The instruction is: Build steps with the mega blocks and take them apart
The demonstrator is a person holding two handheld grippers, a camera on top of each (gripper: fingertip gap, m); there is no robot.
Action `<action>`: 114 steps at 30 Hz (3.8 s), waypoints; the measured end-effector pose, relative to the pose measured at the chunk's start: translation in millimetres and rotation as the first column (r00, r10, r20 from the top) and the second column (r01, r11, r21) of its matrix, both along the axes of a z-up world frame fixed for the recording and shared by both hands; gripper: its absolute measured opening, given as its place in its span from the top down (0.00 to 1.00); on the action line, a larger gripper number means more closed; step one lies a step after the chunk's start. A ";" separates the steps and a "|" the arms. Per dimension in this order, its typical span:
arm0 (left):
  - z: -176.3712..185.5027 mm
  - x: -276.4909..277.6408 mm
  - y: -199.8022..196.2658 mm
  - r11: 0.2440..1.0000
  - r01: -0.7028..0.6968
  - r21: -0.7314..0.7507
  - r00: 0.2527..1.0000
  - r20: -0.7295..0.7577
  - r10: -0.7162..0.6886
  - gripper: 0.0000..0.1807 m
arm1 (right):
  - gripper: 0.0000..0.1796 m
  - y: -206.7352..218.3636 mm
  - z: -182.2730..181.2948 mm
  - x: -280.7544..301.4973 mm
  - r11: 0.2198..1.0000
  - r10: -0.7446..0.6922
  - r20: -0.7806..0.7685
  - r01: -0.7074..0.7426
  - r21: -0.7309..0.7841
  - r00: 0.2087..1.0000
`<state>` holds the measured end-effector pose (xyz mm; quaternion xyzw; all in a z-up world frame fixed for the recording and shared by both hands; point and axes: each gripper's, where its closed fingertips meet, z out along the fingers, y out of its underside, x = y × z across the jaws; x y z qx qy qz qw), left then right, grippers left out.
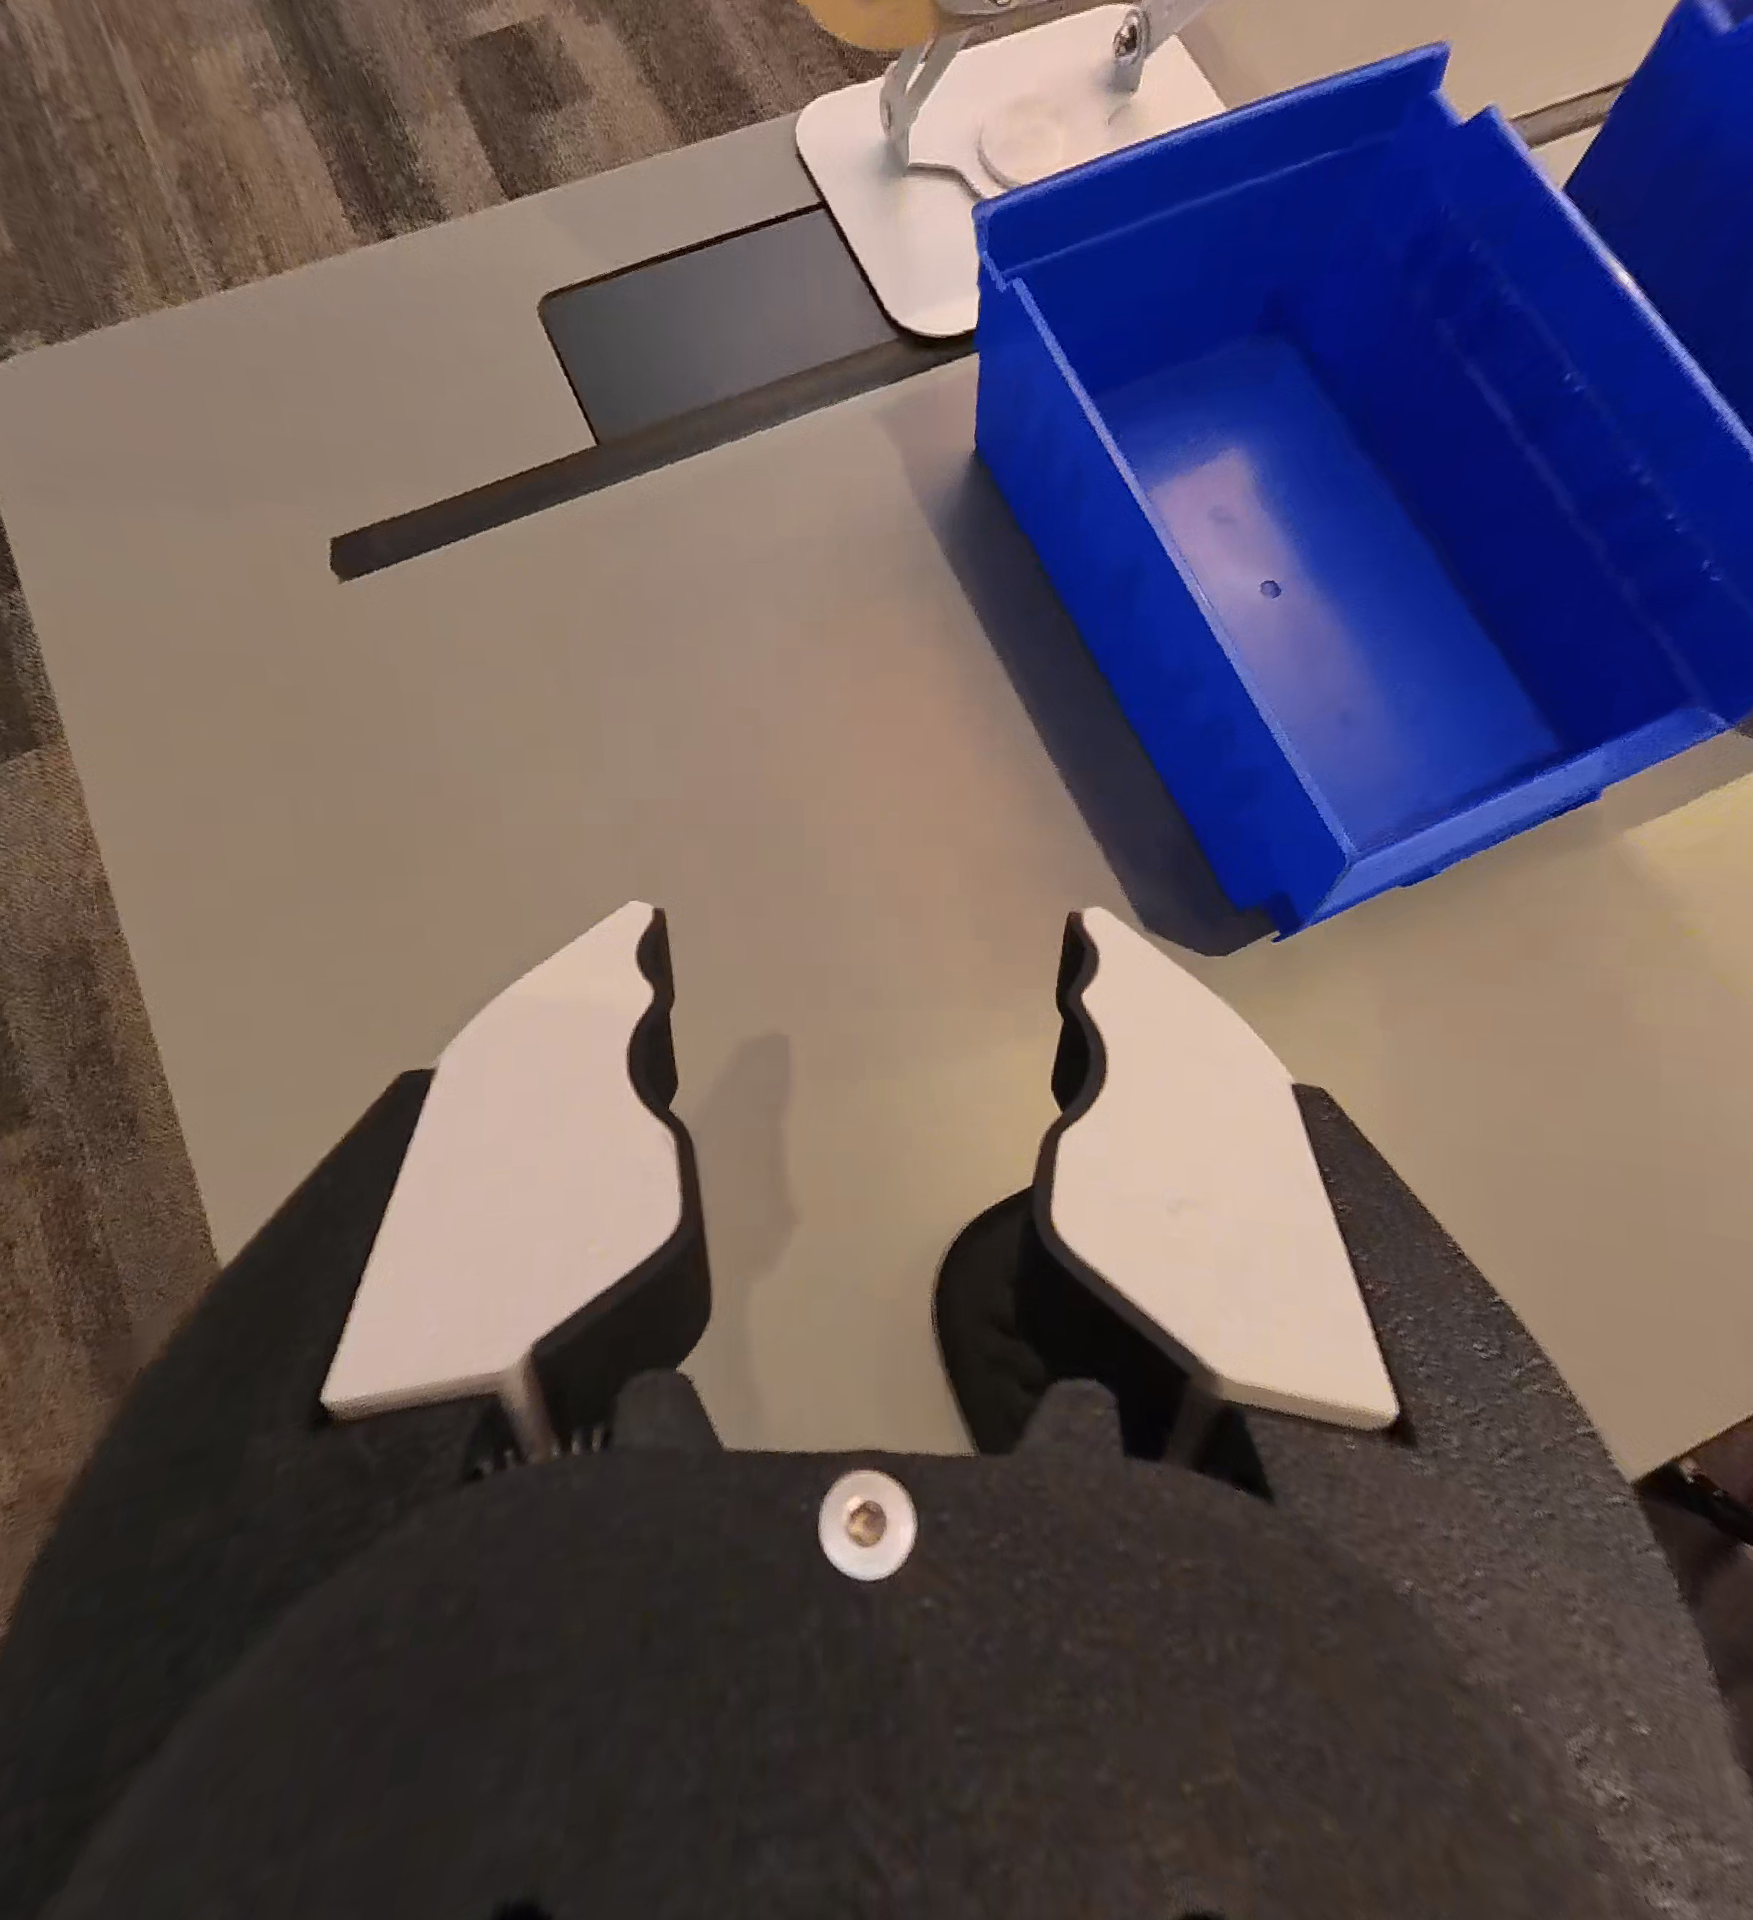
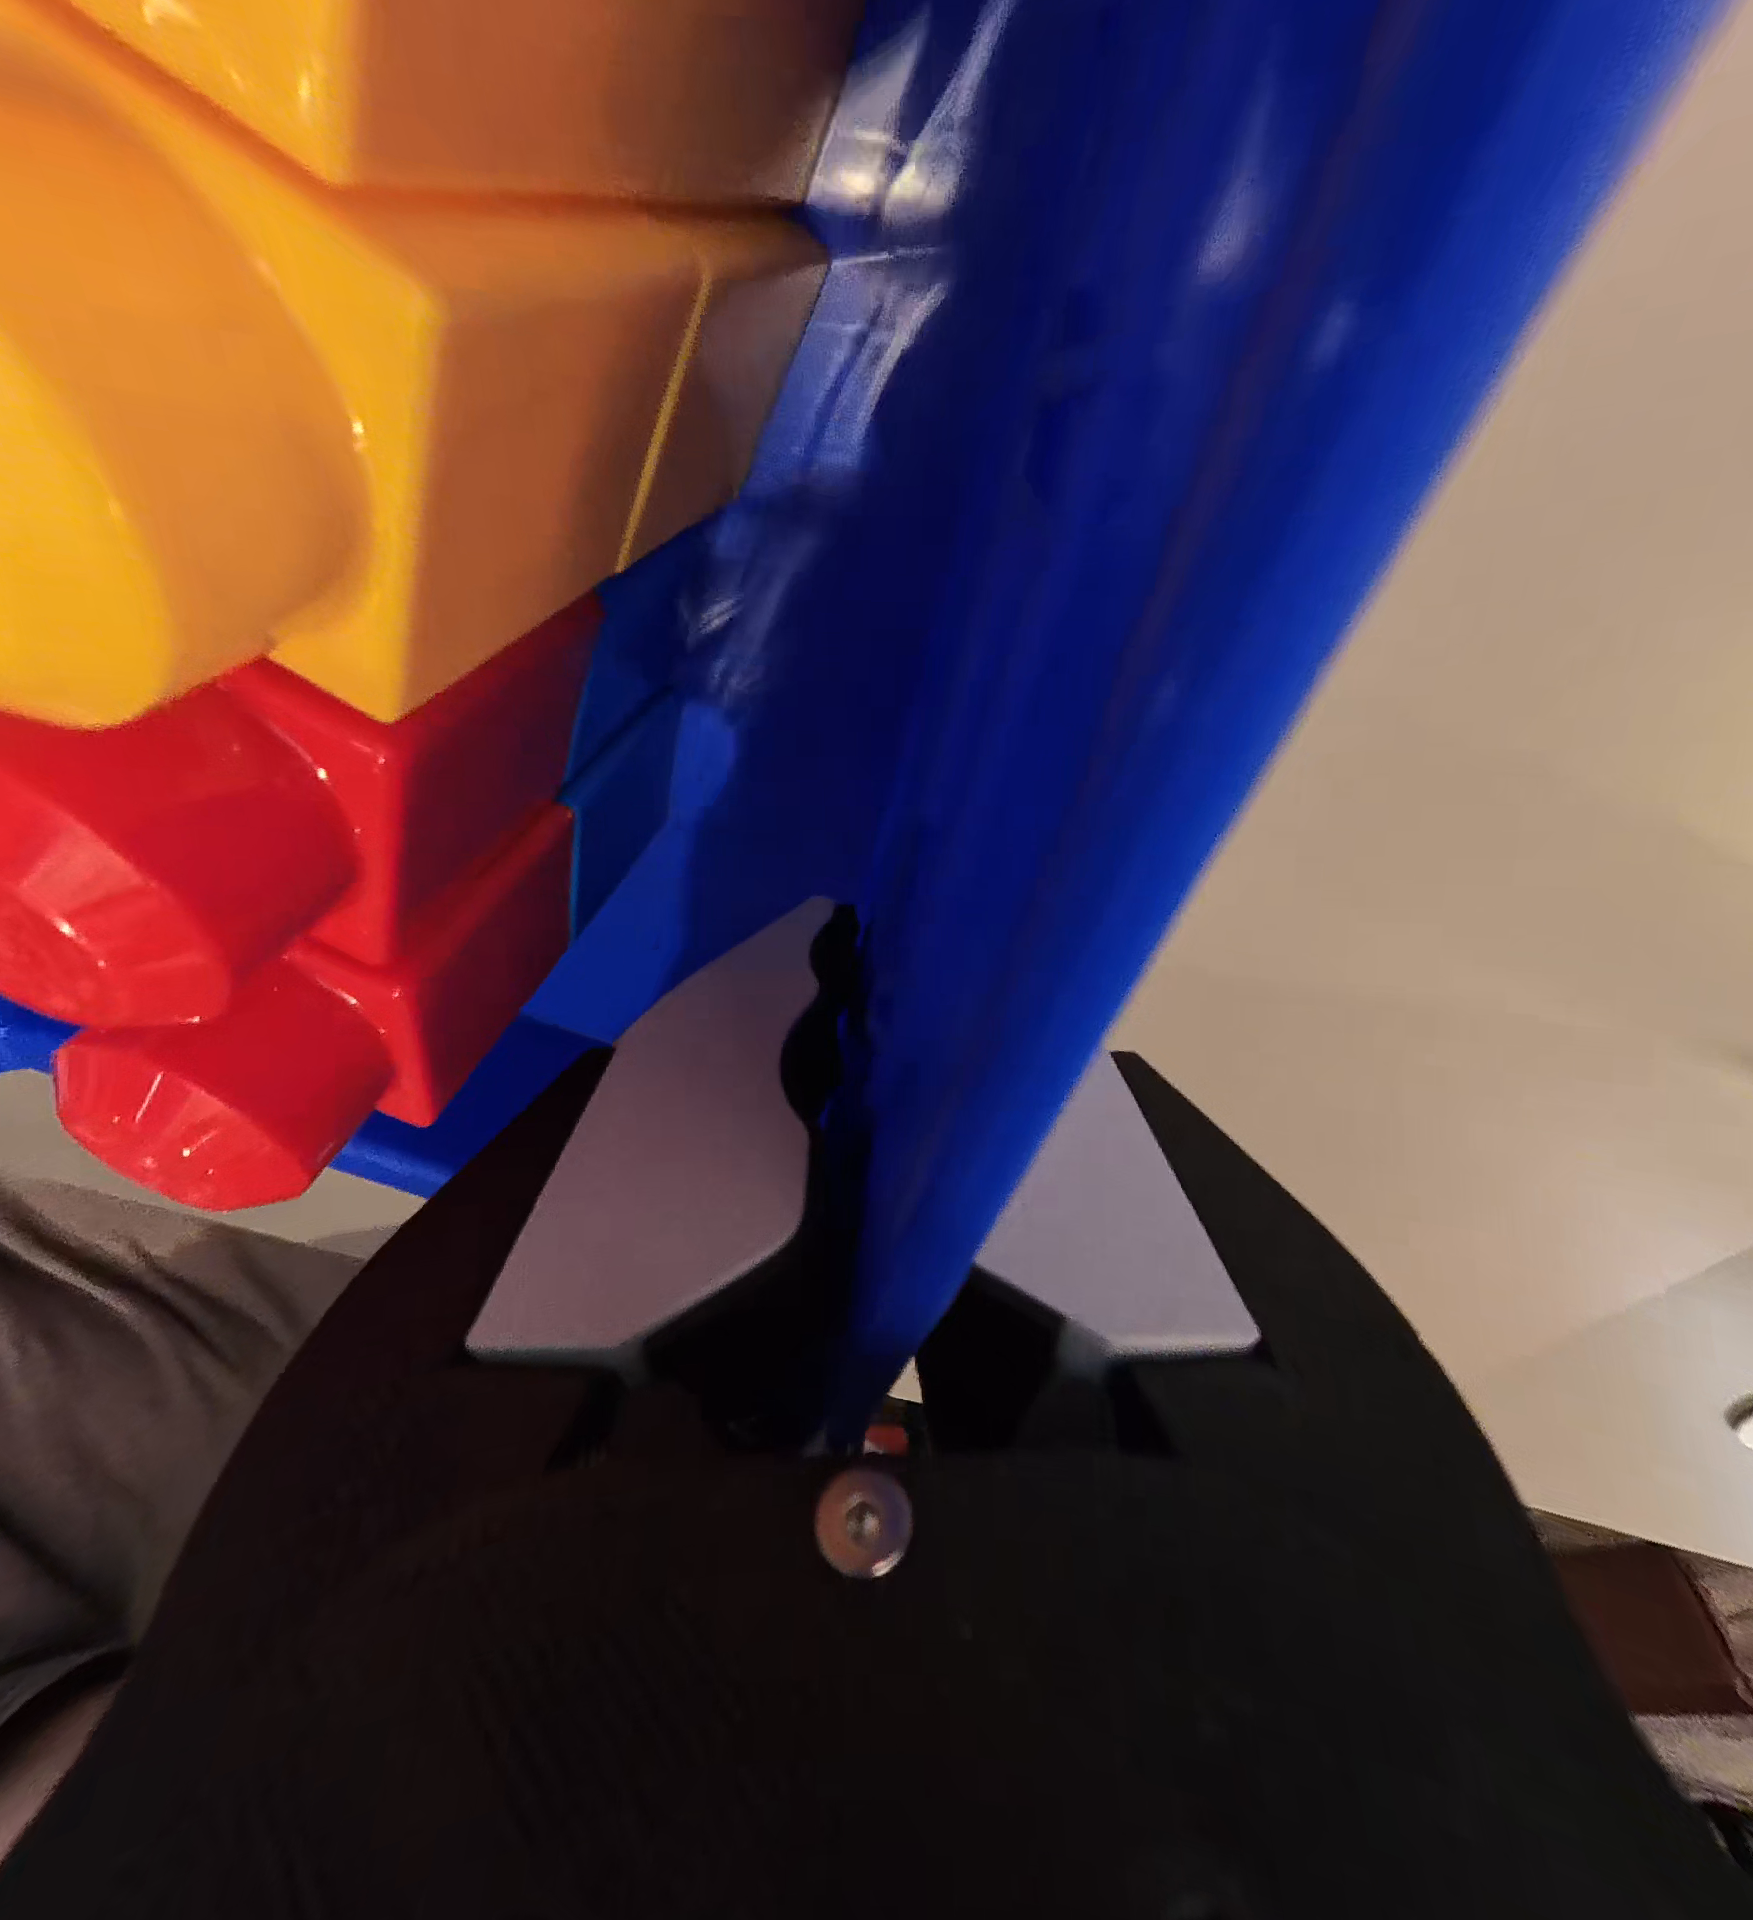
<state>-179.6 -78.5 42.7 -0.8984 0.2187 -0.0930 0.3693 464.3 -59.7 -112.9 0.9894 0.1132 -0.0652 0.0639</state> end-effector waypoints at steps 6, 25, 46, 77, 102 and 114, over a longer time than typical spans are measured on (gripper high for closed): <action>4.6 -0.8 -0.2 1.000 0.001 0.029 1.000 -0.009 -0.001 0.61 | 0.97 9.4 46.6 -17.0 0.999 0.043 0.020 -0.043 0.031 0.999; 61.3 -50.2 -23.2 0.962 -0.153 0.227 0.924 0.377 0.058 0.63 | 0.97 69.8 127.0 -406.3 0.806 0.590 -0.131 -0.573 0.151 0.796; 5.6 -130.6 -18.6 0.942 -0.335 0.037 0.882 0.365 0.299 0.61 | 0.98 59.8 -19.0 -644.7 0.749 0.653 -0.207 -0.662 0.030 0.729; -136.3 -167.5 -20.4 0.711 -0.455 -0.536 0.833 0.026 0.553 0.67 | 0.66 63.3 84.6 -295.9 0.723 0.225 0.185 -0.291 0.627 0.957; -157.6 -137.3 14.2 0.738 -0.415 -0.532 0.910 -0.222 0.351 0.92 | 0.94 41.6 -16.3 -274.3 0.989 0.107 -0.062 -0.100 0.107 0.992; -157.9 -105.3 32.4 0.774 -0.354 -0.526 0.933 -0.253 0.254 0.95 | 0.96 49.0 -17.5 -135.8 0.995 0.022 -0.065 -0.016 0.099 0.998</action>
